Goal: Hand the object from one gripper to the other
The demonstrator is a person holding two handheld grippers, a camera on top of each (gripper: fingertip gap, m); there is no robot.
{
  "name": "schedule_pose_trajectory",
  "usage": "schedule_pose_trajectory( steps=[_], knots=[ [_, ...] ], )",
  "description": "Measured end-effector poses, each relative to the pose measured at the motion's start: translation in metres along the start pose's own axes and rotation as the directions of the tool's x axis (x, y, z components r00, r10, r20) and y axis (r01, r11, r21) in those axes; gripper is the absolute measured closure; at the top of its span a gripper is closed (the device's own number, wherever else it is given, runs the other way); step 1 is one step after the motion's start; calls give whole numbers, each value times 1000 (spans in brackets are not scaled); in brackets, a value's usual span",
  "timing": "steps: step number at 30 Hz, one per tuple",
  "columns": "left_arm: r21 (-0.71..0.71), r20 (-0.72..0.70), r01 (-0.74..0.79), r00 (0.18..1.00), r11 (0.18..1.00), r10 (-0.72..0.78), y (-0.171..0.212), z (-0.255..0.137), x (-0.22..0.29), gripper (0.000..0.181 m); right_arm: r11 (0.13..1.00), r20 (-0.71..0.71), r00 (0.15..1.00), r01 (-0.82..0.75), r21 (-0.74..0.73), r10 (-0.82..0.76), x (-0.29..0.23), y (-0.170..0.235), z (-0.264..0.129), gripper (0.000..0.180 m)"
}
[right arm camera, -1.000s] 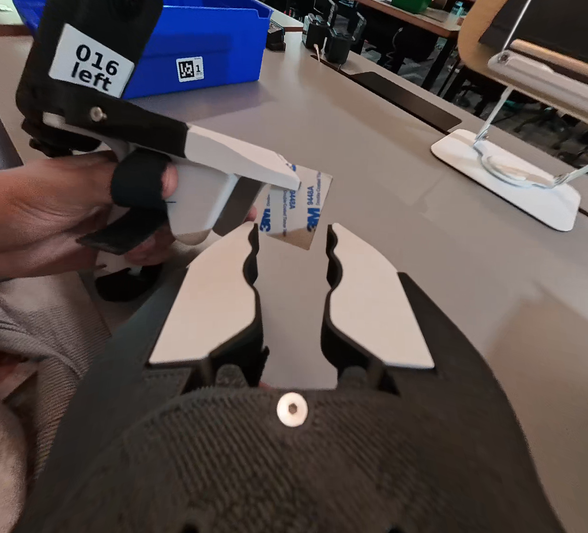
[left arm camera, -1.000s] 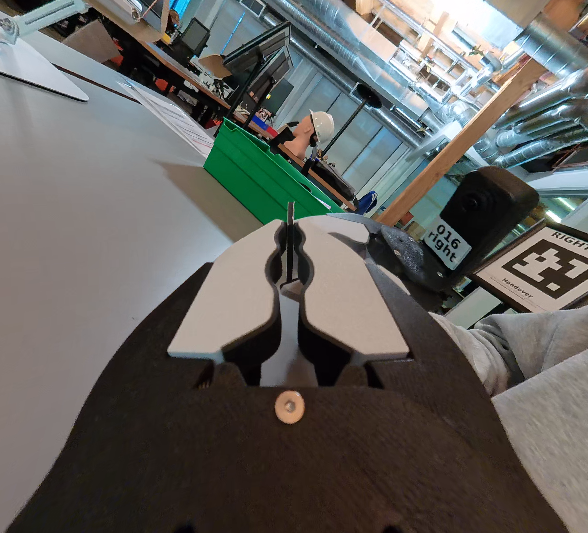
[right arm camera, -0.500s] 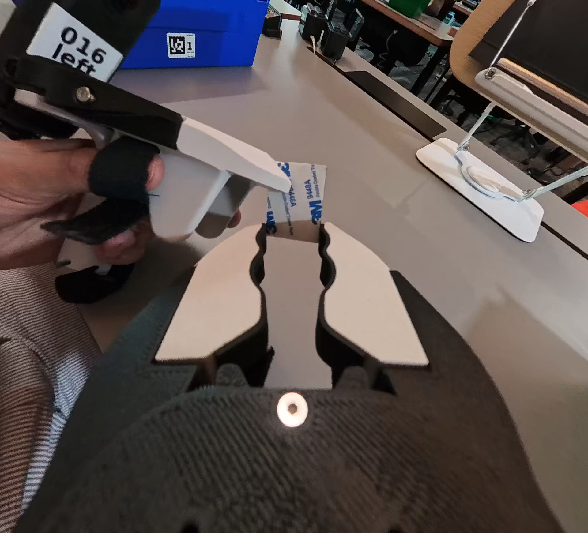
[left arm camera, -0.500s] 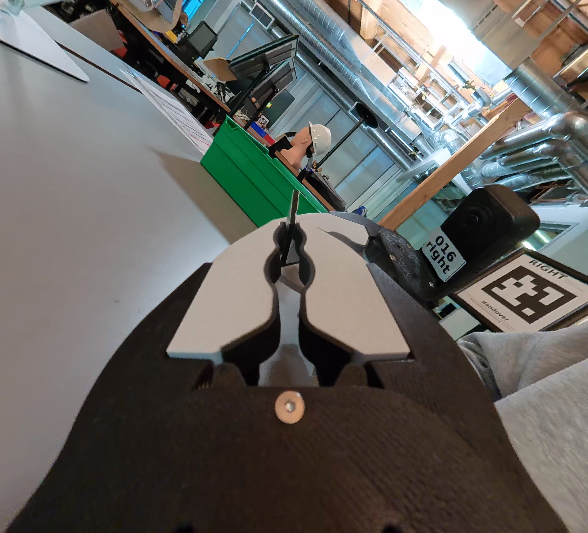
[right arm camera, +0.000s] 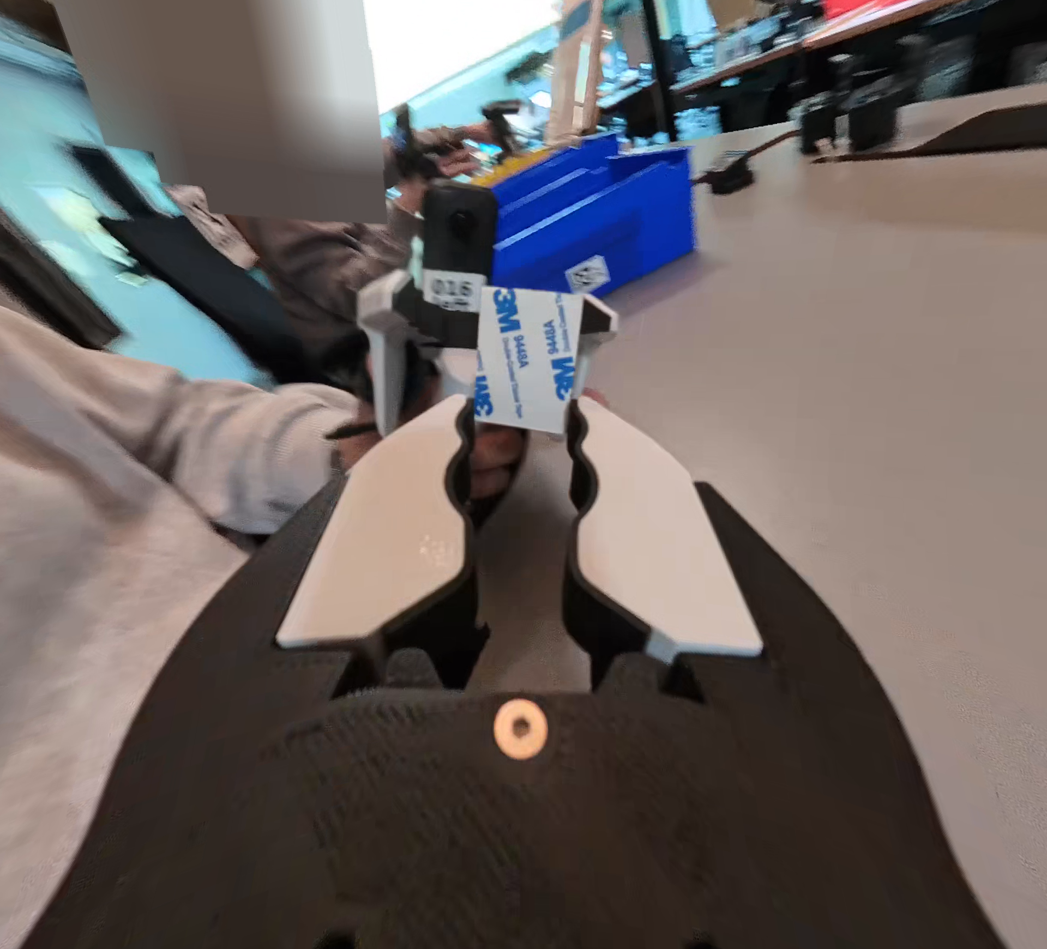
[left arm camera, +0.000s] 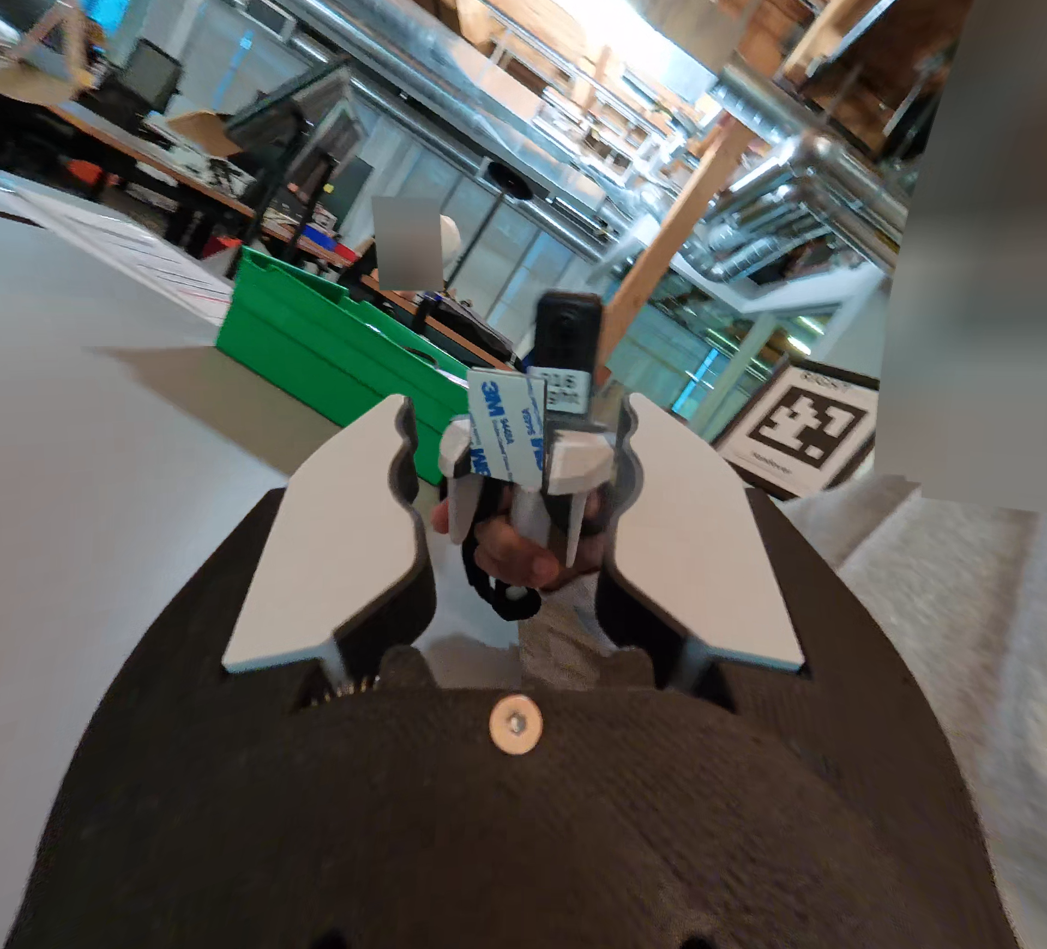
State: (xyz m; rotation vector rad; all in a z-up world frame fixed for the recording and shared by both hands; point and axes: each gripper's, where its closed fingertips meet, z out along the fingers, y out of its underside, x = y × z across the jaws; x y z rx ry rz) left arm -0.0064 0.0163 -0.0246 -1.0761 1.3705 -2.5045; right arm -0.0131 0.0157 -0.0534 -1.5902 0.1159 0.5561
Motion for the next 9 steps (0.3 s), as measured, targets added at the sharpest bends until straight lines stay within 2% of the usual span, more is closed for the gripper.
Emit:
schedule_pose_trajectory(
  steps=[1, 5, 9],
  knots=[
    [-17, -35, 3, 999, 1000, -4, 3, 2, 6, 109, 998, 57, 997, -62, 24, 61, -5, -3, 0, 148],
    [-36, -103, 30, 994, 999, -33, 8, 5, 17, 113, 976, 207, 960, -207, 60, 191, -17, -10, -3, 148],
    [-53, -113, 33, 993, 998, -38, 9, 4, 18, 121, 978, 250, 947, -208, -8, 203, -26, 0, 3, 148]
  ],
)
